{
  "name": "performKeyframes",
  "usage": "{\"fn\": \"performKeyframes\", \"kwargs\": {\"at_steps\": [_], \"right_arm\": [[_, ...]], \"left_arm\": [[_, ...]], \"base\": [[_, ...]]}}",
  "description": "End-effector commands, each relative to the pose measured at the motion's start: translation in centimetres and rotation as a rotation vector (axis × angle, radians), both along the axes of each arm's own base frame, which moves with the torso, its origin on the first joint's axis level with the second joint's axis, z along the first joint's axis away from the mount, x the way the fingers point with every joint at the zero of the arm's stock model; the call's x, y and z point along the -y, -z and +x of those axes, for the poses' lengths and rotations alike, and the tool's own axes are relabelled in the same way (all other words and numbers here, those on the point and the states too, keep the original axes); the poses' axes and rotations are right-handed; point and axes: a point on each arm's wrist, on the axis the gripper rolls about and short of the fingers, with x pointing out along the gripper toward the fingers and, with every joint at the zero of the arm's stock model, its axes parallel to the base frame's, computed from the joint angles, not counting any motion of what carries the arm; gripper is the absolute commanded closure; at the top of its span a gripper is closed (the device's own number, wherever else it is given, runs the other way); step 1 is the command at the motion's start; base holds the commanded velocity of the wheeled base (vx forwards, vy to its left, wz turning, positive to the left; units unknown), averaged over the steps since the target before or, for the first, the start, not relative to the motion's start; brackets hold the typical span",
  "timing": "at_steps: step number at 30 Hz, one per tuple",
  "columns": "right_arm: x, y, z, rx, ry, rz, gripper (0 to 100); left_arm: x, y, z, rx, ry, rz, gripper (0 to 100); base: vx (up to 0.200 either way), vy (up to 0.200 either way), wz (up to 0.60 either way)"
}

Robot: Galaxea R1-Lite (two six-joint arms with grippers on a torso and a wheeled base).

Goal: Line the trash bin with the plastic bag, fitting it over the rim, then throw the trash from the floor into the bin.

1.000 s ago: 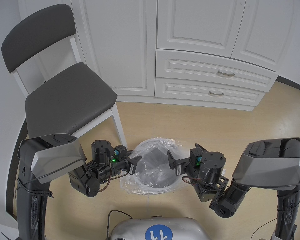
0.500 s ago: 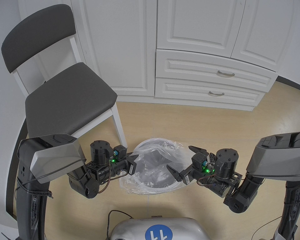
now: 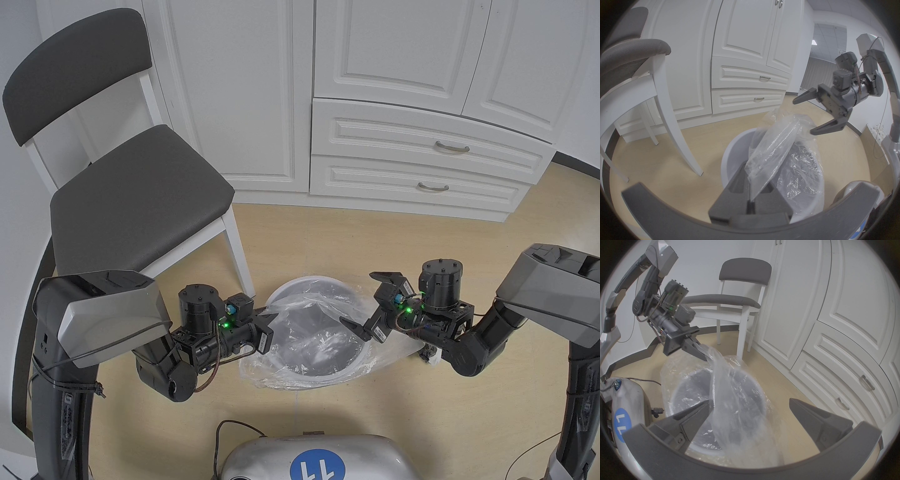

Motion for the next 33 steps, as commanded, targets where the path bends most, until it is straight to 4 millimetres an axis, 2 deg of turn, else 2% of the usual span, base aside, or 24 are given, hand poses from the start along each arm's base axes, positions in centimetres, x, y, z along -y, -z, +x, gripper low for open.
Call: {"fn": "performKeyframes", "kwargs": {"at_steps": [1,9,10,17,23,29,33], "right_arm": [[-0.2,2.4,1.3,-0.031,0.000,-0.021,0],[-0.7,3.1,1.2,-0.036,-0.013,-0.022,0],[-0.7,3.1,1.2,-0.036,-0.013,-0.022,100],[-1.1,2.5,1.1,0.008,-0.015,0.004,100],[-1.5,2.0,2.0,0.037,0.015,0.042,100],[-3.4,3.3,3.6,0.054,0.150,0.199,100],[-4.3,4.3,4.9,0.078,0.200,0.264,100]], "left_arm": [[0.1,0.0,0.0,-0.001,0.003,0.000,100],[0.1,0.0,0.0,-0.001,0.003,0.000,100],[0.1,0.0,0.0,0.001,0.003,0.000,100],[0.0,-0.1,0.1,0.005,0.002,-0.002,100],[-0.4,-0.3,0.9,0.023,-0.022,-0.012,100],[-1.7,-0.3,2.9,0.048,-0.074,-0.029,100],[-1.7,-0.2,3.7,0.039,-0.090,-0.070,100]], "base": [[0.000,0.000,0.00],[0.000,0.000,0.00],[0.000,0.000,0.00],[0.000,0.000,0.00],[0.000,0.000,0.00],[0.000,0.000,0.00],[0.000,0.000,0.00]]}}
